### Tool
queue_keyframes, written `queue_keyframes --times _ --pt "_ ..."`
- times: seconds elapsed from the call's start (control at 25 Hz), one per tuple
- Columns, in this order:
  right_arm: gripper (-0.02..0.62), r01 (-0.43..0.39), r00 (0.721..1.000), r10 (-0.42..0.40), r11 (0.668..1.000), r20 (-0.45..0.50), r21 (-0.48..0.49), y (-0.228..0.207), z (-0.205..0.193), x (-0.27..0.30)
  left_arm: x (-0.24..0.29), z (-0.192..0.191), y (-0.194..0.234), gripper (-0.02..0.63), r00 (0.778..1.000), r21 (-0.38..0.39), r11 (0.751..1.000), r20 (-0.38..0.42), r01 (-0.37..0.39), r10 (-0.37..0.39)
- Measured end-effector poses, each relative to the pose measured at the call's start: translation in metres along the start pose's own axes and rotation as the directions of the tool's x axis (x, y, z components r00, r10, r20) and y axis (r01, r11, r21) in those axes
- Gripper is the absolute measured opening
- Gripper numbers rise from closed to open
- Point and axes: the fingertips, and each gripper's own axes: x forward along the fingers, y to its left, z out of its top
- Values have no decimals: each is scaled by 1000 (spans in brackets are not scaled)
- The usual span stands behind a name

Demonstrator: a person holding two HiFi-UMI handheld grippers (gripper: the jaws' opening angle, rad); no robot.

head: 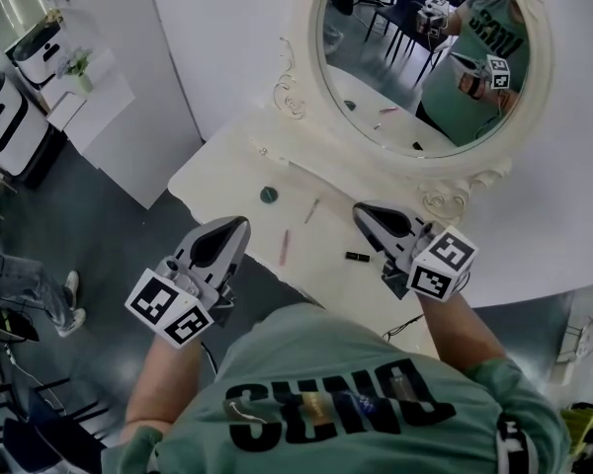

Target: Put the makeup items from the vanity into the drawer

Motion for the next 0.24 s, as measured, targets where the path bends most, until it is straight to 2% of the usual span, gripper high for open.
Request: queue_keyframes --times 0.24 --pt "9 -4 1000 4 1000 -2 -5 -1 1 2 3 -1 1 8 1000 -4 1000 -2 5 -5"
